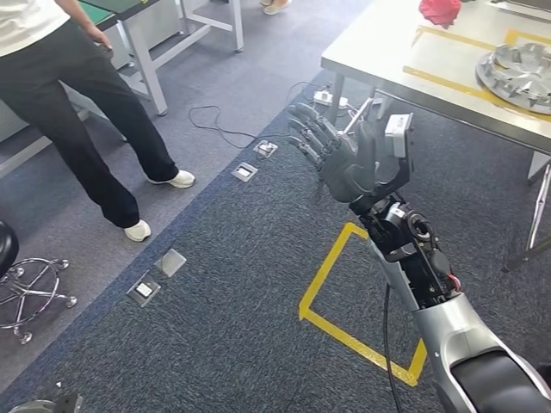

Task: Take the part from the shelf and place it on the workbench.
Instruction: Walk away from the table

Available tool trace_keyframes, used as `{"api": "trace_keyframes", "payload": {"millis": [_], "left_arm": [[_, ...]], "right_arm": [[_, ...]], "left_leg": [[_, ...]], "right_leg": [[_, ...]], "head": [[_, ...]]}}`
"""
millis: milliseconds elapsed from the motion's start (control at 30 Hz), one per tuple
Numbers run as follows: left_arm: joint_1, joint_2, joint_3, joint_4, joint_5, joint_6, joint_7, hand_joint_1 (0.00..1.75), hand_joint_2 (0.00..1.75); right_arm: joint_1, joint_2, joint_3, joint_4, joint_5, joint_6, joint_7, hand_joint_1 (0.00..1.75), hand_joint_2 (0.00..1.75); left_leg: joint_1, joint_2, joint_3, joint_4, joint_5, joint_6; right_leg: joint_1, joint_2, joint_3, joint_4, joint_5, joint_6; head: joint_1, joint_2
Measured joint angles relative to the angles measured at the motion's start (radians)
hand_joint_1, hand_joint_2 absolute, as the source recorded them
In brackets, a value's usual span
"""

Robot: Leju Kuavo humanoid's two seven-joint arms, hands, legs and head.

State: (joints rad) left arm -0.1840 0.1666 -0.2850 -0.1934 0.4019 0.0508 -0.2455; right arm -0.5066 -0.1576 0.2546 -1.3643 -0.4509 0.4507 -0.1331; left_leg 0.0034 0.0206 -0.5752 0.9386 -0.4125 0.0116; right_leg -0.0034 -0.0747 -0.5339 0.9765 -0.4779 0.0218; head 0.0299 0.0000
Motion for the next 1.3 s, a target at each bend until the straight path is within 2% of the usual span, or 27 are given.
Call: {"api": "trace_keyframes", "payload": {"millis": [33, 100, 133, 167, 200, 233, 300, 367, 433, 467, 533, 600, 633, 667, 700, 733, 800, 833, 867, 967, 1033, 1100, 1133, 1167, 1200, 1233, 1300], "left_arm": [[-0.001, 0.000, 0.000, 0.000, 0.000, 0.000, 0.000, 0.00, 0.00], [-0.003, 0.000, 0.000, 0.000, 0.001, 0.000, 0.001, 0.00, 0.00], [-0.002, -0.001, 0.000, 0.000, 0.001, 0.000, 0.001, 0.00, 0.00], [-0.001, -0.002, 0.000, 0.000, 0.001, 0.000, 0.001, 0.00, 0.00], [0.001, -0.002, 0.000, 0.000, 0.001, 0.000, 0.001, 0.00, 0.00], [0.002, -0.002, 0.000, 0.000, 0.001, 0.000, 0.002, 0.00, 0.00], [0.002, -0.003, 0.000, 0.000, 0.001, 0.000, 0.002, 0.00, 0.00], [0.000, -0.003, 0.000, 0.000, 0.001, 0.000, 0.002, 0.00, 0.00], [0.002, -0.003, 0.000, 0.000, 0.001, 0.000, 0.003, 0.00, 0.00], [0.004, -0.003, 0.000, 0.000, 0.001, 0.000, 0.003, 0.00, 0.00], [0.004, -0.002, 0.000, 0.000, 0.000, 0.001, 0.003, 0.00, 0.00], [0.002, -0.002, 0.000, 0.000, 0.000, 0.001, 0.003, 0.00, 0.00], [0.002, -0.003, -0.001, 0.000, 0.000, 0.001, 0.003, 0.00, 0.00], [0.003, -0.005, -0.001, 0.000, 0.000, 0.001, 0.003, 0.00, 0.00], [0.004, -0.006, -0.001, 0.000, 0.000, 0.001, 0.003, 0.00, 0.00], [0.004, -0.006, -0.001, 0.000, 0.000, 0.001, 0.003, 0.00, 0.00], [0.002, -0.005, -0.001, 0.000, -0.001, 0.001, 0.003, 0.00, 0.00], [0.001, -0.005, -0.001, 0.000, -0.001, 0.001, 0.003, 0.00, 0.00], [0.001, -0.005, -0.001, 0.000, -0.001, 0.001, 0.003, 0.00, 0.00], [0.004, -0.004, -0.001, 0.000, -0.001, 0.001, 0.003, 0.00, 0.00], [0.001, -0.003, -0.001, 0.000, -0.002, 0.001, 0.003, 0.00, 0.00], [-0.002, -0.003, -0.001, 0.000, -0.004, 0.001, 0.004, 0.00, 0.00], [-0.003, -0.004, -0.001, 0.000, -0.005, 0.001, 0.004, 0.00, 0.00], [-0.002, -0.004, -0.001, 0.000, -0.006, 0.000, 0.004, 0.00, 0.00], [-0.002, -0.005, -0.001, 0.000, -0.007, 0.000, 0.004, 0.00, 0.00], [-0.001, -0.006, -0.001, 0.000, -0.007, 0.000, 0.005, 0.00, 0.00], [-0.002, -0.006, -0.002, 0.000, -0.007, 0.000, 0.006, 0.00, 0.00]], "right_arm": [[-0.001, 0.000, 0.001, 0.002, 0.000, 0.002, -0.001, 0.00, 0.00], [-0.001, 0.000, 0.002, 0.009, 0.000, 0.006, -0.002, 0.00, 0.00], [0.000, 0.000, 0.002, 0.013, 0.001, 0.006, -0.002, 0.00, 0.00], [0.001, 0.000, 0.003, 0.016, 0.002, 0.006, -0.002, 0.00, 0.00], [0.001, 0.000, 0.004, 0.019, 0.003, 0.006, -0.002, 0.00, 0.00], [0.001, 0.000, 0.005, 0.021, 0.004, 0.006, -0.002, 0.00, 0.00], [-0.001, 0.000, 0.006, 0.023, 0.005, 0.007, -0.002, 0.00, 0.00], [-0.002, 0.000, 0.007, 0.025, 0.005, 0.008, -0.003, 0.00, 0.00], [-0.004, 0.001, 0.008, 0.027, 0.005, 0.008, -0.003, 0.00, 0.00], [-0.005, 0.001, 0.008, 0.027, 0.005, 0.008, -0.003, 0.00, 0.00], [-0.009, 0.002, 0.008, 0.028, 0.005, 0.008, -0.004, 0.00, 0.00], [-0.011, 0.003, 0.007, 0.028, 0.005, 0.008, -0.004, 0.00, 0.00], [-0.012, 0.003, 0.007, 0.029, 0.005, 0.008, -0.004, 0.00, 0.00], [-0.011, 0.003, 0.007, 0.030, 0.005, 0.008, -0.004, 0.00, 0.00], [-0.011, 0.003, 0.008, 0.031, 0.005, 0.008, -0.003, 0.00, 0.00], [-0.012, 0.003, 0.008, 0.031, 0.005, 0.008, -0.003, 0.00, 0.00], [-0.013, 0.003, 0.008, 0.031, 0.005, 0.008, -0.003, 0.00, 0.00], [-0.014, 0.003, 0.008, 0.031, 0.005, 0.008, -0.003, 0.00, 0.00], [-0.015, 0.003, 0.008, 0.031, 0.005, 0.008, -0.003, 0.00, 0.00], [-0.016, 0.003, 0.008, 0.031, 0.005, 0.007, -0.003, 0.00, 0.00], [-0.016, 0.003, 0.008, 0.031, 0.005, 0.005, -0.002, 0.00, 0.00], [-0.013, 0.002, 0.007, 0.031, 0.005, 0.002, -0.001, 0.00, 0.00], [-0.009, 0.002, 0.007, 0.032, 0.005, 0.000, 0.000, 0.00, 0.00], [-0.004, 0.002, 0.007, 0.032, 0.005, -0.002, 0.002, 0.00, 0.00], [0.000, 0.002, 0.007, 0.032, 0.005, -0.002, 0.003, 0.00, 0.00], [0.002, 0.002, 0.007, 0.032, 0.005, -0.002, 0.004, 0.00, 0.00], [0.003, 0.002, 0.007, 0.032, 0.005, -0.002, 0.005, 0.00, 0.00]], "left_leg": [[0.002, -0.009, 0.001, -0.002, 0.002, 0.005], [0.003, -0.030, 0.001, -0.002, 0.003, 0.011], [0.003, -0.043, 0.001, -0.001, 0.002, 0.012], [0.003, -0.056, 0.002, -0.001, 0.002, 0.012], [0.003, -0.069, 0.003, 0.000, 0.002, 0.012], [0.004, -0.082, 0.005, 0.001, 0.002, 0.011], [0.004, -0.106, 0.005, 0.006, 0.000, 0.005], [0.005, -0.127, -0.006, 0.011, 0.002, -0.005], [0.009, -0.148, -0.017, 0.010, 0.008, -0.019], [0.009, -0.144, -0.021, 0.015, 0.005, -0.025], [0.007, -0.098, -0.052, 0.077, -0.033, -0.035], [0.007, -0.044, -0.120, 0.217, -0.101, -0.042], [0.009, -0.035, -0.152, 0.283, -0.125, -0.044], [0.011, -0.031, -0.169, 0.319, -0.132, -0.046], [0.012, -0.028, -0.165, 0.312, -0.120, -0.047], [0.012, -0.024, -0.138, 0.263, -0.091, -0.046], [0.009, 0.007, -0.053, 0.105, -0.028, -0.041], [0.006, 0.019, -0.023, 0.046, -0.009, -0.035], [0.002, 0.026, -0.007, 0.014, -0.001, -0.030], [-0.001, 0.004, -0.004, 0.002, 0.001, -0.014], [0.004, -0.012, 0.001, -0.004, 0.005, -0.002], [0.006, -0.031, 0.004, -0.006, 0.006, 0.006], [0.005, -0.041, 0.004, -0.006, 0.007, 0.007], [0.005, -0.053, 0.004, -0.006, 0.007, 0.008], [0.005, -0.065, 0.004, -0.005, 0.007, 0.008], [0.006, -0.077, 0.005, -0.004, 0.006, 0.007], [0.007, -0.102, 0.006, 0.002, 0.003, 0.002]], "right_leg": [[-0.003, 0.024, -0.019, 0.048, -0.030, 0.004], [-0.004, 0.062, -0.083, 0.197, -0.101, 0.008], [-0.005, 0.068, -0.112, 0.259, -0.121, 0.009], [-0.005, 0.071, -0.126, 0.286, -0.121, 0.010], [-0.006, 0.073, -0.120, 0.269, -0.098, 0.009], [-0.008, 0.078, -0.096, 0.212, -0.059, 0.008], [-0.015, 0.120, -0.034, 0.068, 0.013, 0.006], [-0.018, 0.154, -0.004, -0.007, 0.032, 0.004], [-0.016, 0.142, 0.000, -0.018, 0.028, -0.001], [-0.017, 0.130, 0.002, -0.022, 0.031, -0.007], [-0.017, 0.103, 0.008, -0.033, 0.037, -0.022], [-0.012, 0.076, 0.008, -0.036, 0.038, -0.030], [-0.010, 0.063, 0.007, -0.036, 0.038, -0.031], [-0.009, 0.051, 0.007, -0.036, 0.038, -0.032], [-0.008, 0.039, 0.007, -0.036, 0.037, -0.032], [-0.008, 0.027, 0.008, -0.036, 0.037, -0.031], [-0.004, 0.006, 0.010, -0.035, 0.033, -0.026], [-0.002, -0.002, 0.011, -0.034, 0.031, -0.022], [0.000, -0.010, 0.012, -0.034, 0.028, -0.018], [-0.001, -0.023, 0.015, -0.032, 0.021, -0.003], [-0.006, 0.011, -0.004, 0.017, -0.015, 0.005], [-0.008, 0.057, -0.065, 0.154, -0.083, 0.009], [-0.007, 0.066, -0.099, 0.227, -0.110, 0.010], [-0.007, 0.071, -0.125, 0.277, -0.121, 0.012], [-0.008, 0.072, -0.132, 0.286, -0.112, 0.012], [-0.009, 0.075, -0.117, 0.249, -0.081, 0.011], [-0.016, 0.106, -0.054, 0.106, -0.005, 0.011]], "head": [[0.003, 0.000], [0.010, 0.000], [0.014, 0.000], [0.016, 0.000], [0.019, 0.000], [0.021, 0.000], [0.025, 0.000], [0.026, 0.000], [0.024, 0.000], [0.022, 0.000], [0.010, 0.000], [-0.002, 0.000], [-0.005, 0.000], [-0.007, 0.000], [-0.009, 0.000], [-0.012, 0.000], [-0.016, 0.000], [-0.016, 0.000], [-0.015, 0.000], [-0.010, 0.000], [-0.008, 0.000], [0.001, 0.000], [0.007, 0.000], [0.010, 0.000], [0.012, 0.000], [0.014, 0.000], [0.019, 0.000]]}}
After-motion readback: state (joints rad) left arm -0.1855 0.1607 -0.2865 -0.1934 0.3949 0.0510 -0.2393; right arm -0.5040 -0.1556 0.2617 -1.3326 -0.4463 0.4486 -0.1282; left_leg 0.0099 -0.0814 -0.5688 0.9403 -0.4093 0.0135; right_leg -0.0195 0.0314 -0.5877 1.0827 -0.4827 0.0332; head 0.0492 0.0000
